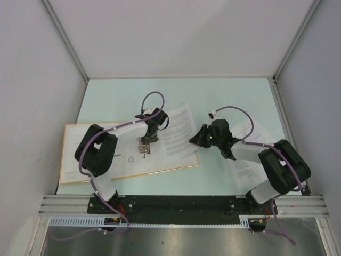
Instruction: Put the files into the folder
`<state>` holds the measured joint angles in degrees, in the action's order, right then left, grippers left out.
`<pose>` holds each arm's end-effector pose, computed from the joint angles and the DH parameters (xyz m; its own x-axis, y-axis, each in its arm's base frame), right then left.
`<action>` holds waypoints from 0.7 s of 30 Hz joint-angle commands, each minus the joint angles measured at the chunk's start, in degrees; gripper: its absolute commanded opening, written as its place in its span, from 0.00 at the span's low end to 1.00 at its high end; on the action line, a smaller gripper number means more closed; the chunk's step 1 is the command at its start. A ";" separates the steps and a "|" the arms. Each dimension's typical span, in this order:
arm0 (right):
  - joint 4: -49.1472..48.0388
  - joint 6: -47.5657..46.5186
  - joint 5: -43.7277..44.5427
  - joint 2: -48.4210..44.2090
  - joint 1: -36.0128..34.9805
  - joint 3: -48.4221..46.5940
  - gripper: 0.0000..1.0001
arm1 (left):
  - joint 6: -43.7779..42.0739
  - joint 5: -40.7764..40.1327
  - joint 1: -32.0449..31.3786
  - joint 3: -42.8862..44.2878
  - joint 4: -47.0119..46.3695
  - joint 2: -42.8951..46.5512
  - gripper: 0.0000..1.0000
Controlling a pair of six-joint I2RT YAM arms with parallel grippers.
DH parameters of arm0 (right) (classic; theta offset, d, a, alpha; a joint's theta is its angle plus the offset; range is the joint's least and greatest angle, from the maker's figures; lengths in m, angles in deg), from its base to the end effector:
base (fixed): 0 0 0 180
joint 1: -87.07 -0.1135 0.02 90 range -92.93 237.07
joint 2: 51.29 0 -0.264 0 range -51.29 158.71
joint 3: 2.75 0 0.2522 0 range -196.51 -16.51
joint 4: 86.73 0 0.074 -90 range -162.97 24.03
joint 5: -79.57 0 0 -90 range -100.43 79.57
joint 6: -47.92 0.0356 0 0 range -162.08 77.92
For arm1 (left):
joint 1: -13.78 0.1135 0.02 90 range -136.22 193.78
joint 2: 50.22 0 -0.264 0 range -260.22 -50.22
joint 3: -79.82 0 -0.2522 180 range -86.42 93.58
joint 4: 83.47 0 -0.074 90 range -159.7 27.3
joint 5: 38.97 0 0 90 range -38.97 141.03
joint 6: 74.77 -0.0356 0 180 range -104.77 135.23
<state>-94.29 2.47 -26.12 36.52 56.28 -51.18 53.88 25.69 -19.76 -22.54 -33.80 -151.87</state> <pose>0.2501 0.1602 0.1602 -0.8070 0.3053 -0.5055 -0.1741 0.6949 0.6977 0.2864 -0.1716 0.1675 -0.8740 -0.0979 -0.4760 -0.1879 0.9714 0.1453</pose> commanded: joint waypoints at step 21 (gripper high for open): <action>-6.44 8.25 -1.98 3.33 -0.94 1.89 0.00 | -2.71 2.58 -0.12 1.25 0.05 2.06 0.00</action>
<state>-96.22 5.99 -26.86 38.02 55.52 -50.99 53.03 26.32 -19.76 -22.57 -34.39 -152.48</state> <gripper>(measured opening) 0.009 0.026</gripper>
